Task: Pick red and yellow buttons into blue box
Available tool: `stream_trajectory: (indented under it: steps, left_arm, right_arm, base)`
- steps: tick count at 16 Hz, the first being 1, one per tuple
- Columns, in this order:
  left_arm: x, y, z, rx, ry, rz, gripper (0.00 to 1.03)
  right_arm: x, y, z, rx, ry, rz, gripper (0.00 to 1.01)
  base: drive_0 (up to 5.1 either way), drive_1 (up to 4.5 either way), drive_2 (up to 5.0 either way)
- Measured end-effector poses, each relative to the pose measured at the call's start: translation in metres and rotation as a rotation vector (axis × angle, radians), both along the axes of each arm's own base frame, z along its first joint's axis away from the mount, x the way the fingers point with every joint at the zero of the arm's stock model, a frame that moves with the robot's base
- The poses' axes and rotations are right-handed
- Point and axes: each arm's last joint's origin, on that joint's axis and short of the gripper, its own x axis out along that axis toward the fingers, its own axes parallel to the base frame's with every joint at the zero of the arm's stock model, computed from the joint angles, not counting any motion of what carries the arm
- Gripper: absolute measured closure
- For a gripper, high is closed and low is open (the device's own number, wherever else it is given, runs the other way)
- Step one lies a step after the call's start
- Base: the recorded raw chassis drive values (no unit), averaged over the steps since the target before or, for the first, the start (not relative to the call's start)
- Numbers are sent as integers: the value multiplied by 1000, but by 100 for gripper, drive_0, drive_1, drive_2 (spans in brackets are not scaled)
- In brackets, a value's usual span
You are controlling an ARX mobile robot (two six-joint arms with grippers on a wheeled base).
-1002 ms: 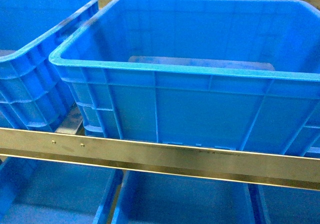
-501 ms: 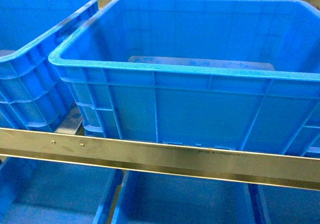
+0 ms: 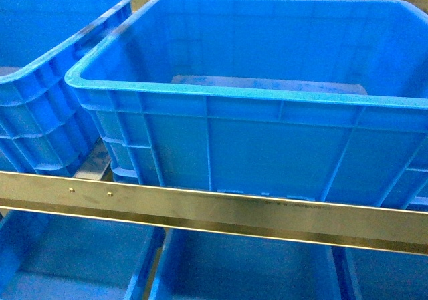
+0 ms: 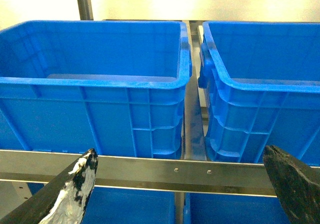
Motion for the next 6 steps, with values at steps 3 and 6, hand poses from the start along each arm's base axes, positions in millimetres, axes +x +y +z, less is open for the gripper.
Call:
stream_trajectory:
  steps: [3,6]
  left_arm:
    - [0,0,0,0,0,0,5]
    - [0,0,0,0,0,0,5]
  right_arm:
    - [0,0,0,0,0,0,3]
    - [0,0,0,0,0,0,3]
  base:
    - [0,0,0]
    - [0,0,0]
